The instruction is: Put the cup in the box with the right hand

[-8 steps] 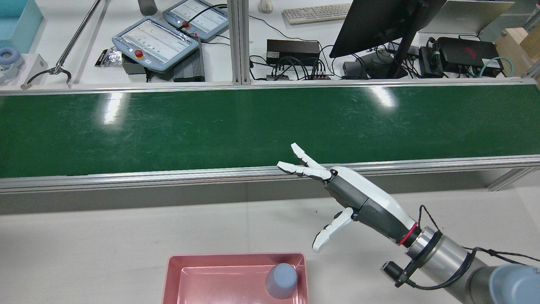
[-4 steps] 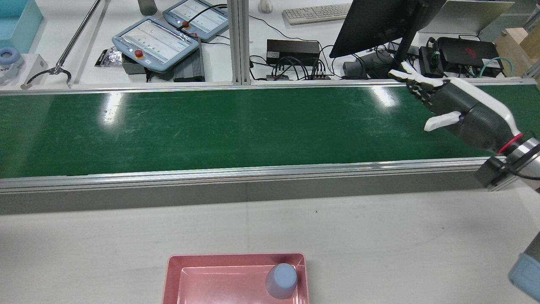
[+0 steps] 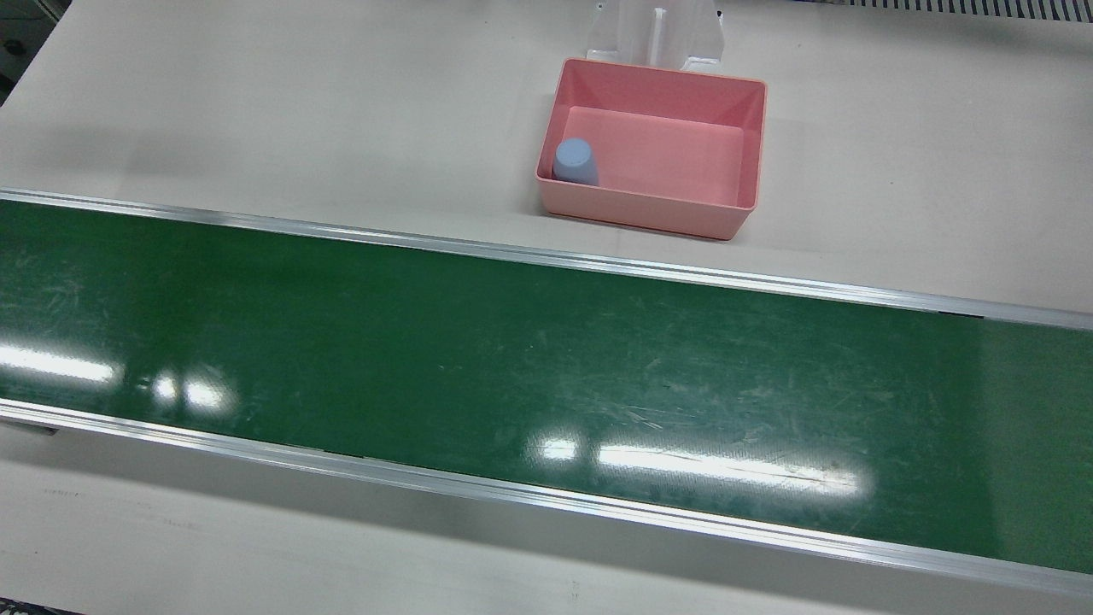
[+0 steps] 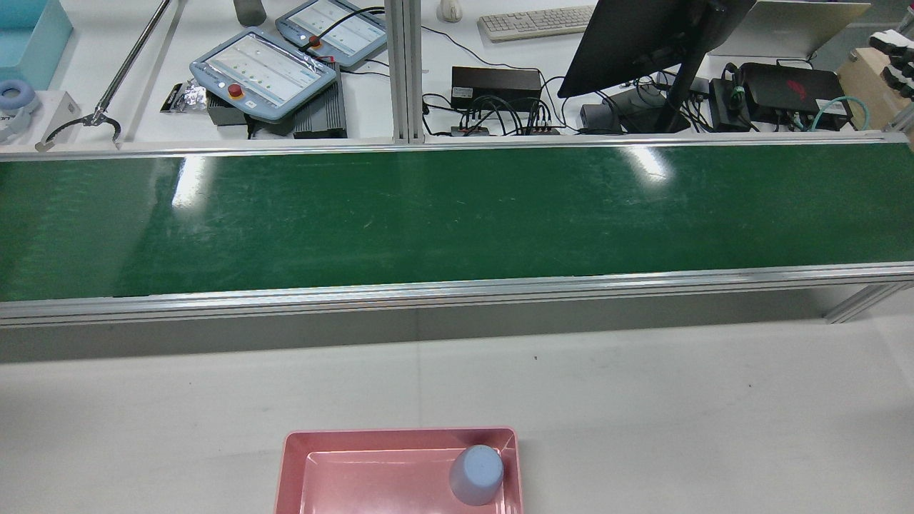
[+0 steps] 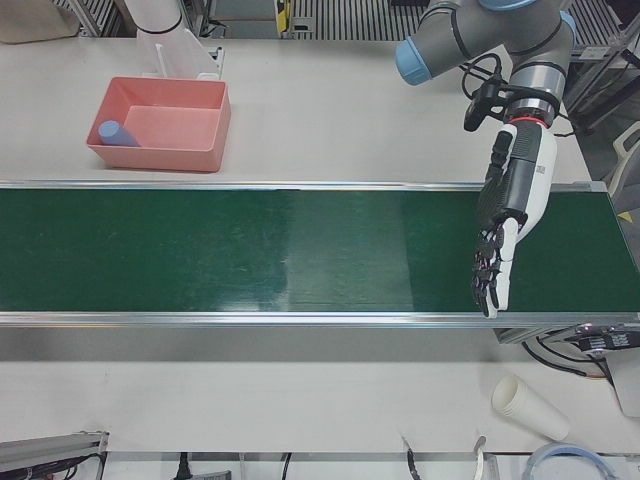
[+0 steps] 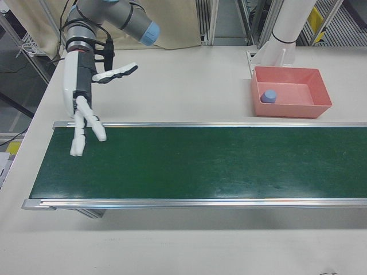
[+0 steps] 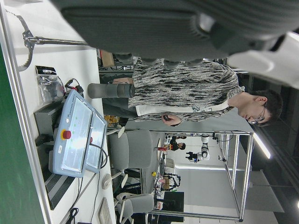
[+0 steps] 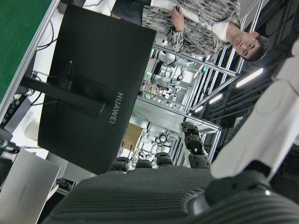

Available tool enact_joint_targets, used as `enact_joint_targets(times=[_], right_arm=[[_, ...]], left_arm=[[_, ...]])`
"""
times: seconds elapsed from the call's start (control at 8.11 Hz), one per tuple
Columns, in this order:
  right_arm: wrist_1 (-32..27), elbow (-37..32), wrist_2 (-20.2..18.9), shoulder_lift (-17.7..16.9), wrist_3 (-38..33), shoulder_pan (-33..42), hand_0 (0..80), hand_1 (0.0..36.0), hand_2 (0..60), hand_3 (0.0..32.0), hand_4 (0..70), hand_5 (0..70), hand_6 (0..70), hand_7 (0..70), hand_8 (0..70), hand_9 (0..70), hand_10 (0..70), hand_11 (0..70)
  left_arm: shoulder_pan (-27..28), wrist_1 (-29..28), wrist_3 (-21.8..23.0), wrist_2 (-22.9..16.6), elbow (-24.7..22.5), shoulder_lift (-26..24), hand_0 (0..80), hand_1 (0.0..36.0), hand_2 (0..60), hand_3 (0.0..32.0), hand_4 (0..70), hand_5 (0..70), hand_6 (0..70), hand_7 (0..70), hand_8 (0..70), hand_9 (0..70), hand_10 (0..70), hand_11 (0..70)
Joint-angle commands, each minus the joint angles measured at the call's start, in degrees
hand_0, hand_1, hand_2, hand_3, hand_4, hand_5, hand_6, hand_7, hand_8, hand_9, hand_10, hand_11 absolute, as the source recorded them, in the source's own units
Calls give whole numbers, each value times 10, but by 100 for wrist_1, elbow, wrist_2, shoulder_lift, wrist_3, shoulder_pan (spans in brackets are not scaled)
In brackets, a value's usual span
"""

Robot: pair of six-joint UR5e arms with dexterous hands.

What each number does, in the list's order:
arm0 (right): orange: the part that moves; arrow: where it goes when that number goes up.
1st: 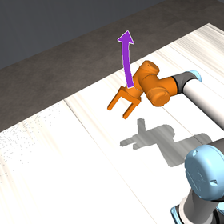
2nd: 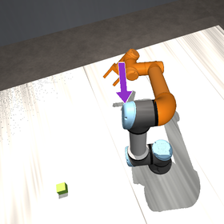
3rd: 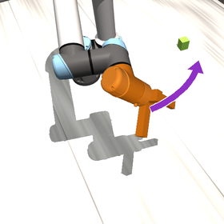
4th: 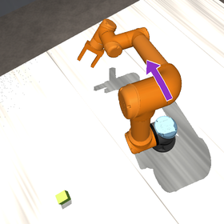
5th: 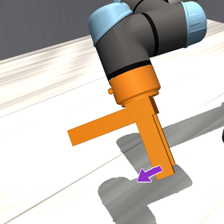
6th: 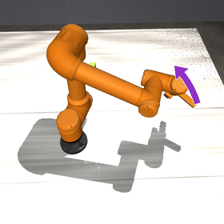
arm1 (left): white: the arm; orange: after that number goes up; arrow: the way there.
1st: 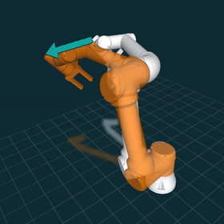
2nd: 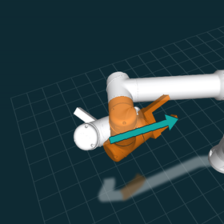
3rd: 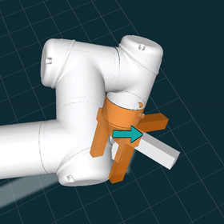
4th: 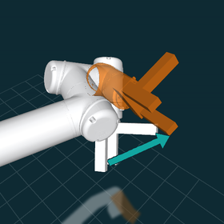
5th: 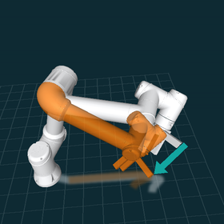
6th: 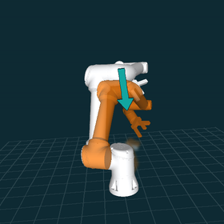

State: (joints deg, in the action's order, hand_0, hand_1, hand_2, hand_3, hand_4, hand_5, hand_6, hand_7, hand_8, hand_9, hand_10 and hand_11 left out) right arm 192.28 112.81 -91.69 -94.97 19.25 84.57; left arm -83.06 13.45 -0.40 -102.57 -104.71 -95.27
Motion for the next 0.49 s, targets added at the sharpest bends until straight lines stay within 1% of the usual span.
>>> enact_joint_targets(times=[0.0,0.12,0.25,0.37], right_arm=[[-94,-585,10,127,17,305,425,75,0,0,0,28,28,68,10,16,7,20],[-7,-628,246,84,-166,323,459,98,0,0,0,35,31,77,10,16,1,14],[-102,-1090,370,-21,-698,332,450,88,0,0,0,32,28,64,7,12,4,18],[-346,-1173,354,-57,-808,358,411,68,0,0,0,30,24,41,11,14,13,30]], left_arm=[[0,9,-4,0,-6,0,0,0,0,0,0,0,0,0,0,0,0,0],[0,9,-4,0,-15,0,0,0,0,0,0,0,0,0,0,0,0,0],[0,9,5,0,-15,0,0,0,0,0,0,0,0,0,0,0,0,0],[0,9,-4,0,-15,0,0,0,0,0,0,0,0,0,0,0,0,0]])
